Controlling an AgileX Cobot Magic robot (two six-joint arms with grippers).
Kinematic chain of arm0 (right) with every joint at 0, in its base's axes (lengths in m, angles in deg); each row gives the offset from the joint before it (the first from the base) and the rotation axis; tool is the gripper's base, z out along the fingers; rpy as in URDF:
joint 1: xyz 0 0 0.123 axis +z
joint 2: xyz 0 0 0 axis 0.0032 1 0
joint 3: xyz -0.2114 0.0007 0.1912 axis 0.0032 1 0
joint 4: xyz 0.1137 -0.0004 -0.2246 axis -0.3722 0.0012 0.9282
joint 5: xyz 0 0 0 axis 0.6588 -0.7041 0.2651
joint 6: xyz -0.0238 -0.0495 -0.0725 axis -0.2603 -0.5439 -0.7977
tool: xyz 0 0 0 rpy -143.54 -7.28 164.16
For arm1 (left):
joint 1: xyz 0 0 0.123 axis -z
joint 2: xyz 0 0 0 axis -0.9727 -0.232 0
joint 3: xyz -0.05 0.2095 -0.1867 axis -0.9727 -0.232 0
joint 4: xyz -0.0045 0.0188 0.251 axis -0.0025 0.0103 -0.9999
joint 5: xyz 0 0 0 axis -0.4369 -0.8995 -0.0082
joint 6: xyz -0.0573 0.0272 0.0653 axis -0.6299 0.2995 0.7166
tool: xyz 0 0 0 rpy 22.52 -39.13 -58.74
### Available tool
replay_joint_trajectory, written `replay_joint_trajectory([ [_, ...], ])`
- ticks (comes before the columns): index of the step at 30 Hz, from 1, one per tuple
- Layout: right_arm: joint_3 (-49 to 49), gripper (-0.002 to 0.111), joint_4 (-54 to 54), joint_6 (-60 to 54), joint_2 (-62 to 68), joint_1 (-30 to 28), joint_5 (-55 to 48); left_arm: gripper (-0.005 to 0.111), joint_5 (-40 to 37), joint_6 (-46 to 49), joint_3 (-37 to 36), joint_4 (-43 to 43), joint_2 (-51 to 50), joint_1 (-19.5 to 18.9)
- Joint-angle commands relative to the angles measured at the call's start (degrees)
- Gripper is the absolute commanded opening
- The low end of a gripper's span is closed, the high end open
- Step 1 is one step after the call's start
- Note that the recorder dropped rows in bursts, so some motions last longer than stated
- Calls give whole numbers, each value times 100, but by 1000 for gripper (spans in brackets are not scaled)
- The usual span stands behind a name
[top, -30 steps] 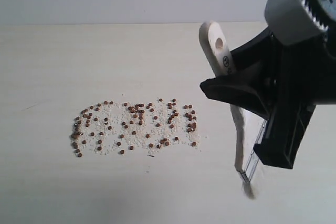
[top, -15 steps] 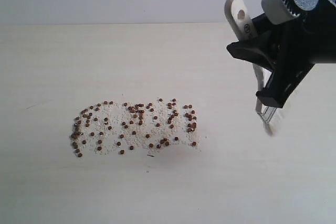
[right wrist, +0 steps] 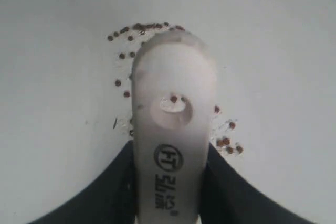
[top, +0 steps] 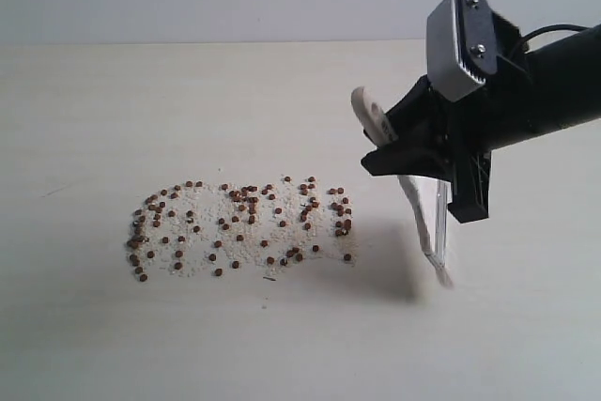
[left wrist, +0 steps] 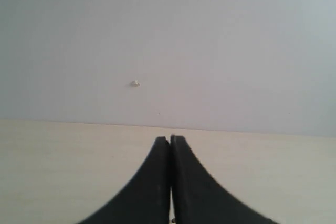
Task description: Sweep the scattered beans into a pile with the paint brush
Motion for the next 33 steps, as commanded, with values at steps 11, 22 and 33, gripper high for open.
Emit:
replay_joint_trajectory([
  [11, -645, 0, -453, -528, 1331, -17, -343, 0, 10, 0, -27, 1, 35, -4],
  [22, -1039, 0, -832, -528, 1679, 160, -669, 0, 10, 0, -27, 1, 35, -4],
  [33, -1499, 0, -862, -528, 1862, 778, -301, 0, 10, 0, -27, 1, 35, -4],
])
